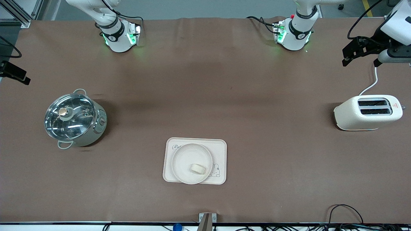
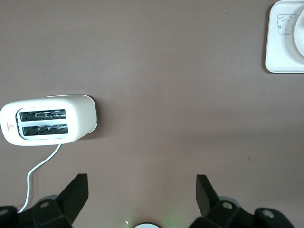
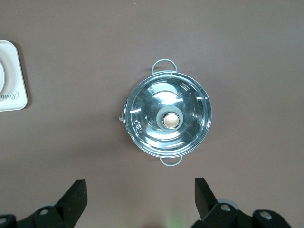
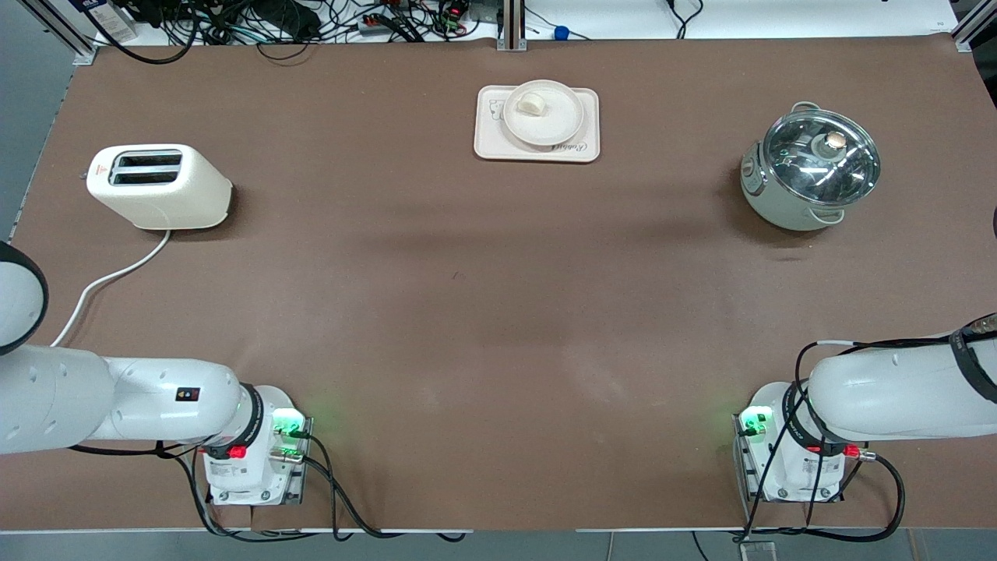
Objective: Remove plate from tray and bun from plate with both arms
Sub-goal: 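Reach the right gripper down to the white plate's rim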
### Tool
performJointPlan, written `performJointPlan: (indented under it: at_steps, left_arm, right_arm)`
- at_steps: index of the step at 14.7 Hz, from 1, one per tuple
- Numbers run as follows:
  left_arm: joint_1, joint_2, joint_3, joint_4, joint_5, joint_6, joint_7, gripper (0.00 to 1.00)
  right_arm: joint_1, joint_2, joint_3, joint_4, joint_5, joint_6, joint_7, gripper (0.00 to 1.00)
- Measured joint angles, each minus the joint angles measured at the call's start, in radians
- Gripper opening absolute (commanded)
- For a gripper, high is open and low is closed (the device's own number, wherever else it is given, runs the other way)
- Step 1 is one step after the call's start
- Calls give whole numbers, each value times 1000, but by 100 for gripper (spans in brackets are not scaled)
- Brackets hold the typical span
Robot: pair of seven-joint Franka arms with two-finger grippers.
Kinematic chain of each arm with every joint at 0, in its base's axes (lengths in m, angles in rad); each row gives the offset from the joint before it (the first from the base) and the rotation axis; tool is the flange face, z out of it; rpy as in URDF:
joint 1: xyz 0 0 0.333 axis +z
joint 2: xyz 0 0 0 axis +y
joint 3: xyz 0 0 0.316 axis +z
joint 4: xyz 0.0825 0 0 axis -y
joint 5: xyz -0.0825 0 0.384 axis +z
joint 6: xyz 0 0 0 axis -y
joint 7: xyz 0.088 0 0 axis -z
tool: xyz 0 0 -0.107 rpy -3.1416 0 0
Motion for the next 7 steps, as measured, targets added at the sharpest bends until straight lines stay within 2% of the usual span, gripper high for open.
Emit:
performJointPlan:
  at_steps: [4, 7]
  left_arm:
    - [0, 1, 0, 0, 0, 0, 0, 100]
    - [4, 9, 2, 3, 0, 0, 0, 100]
  right_arm:
    - [0, 0, 1, -5, 1, 0, 0, 100]
    - [21, 7, 34, -23, 62, 4, 2, 100]
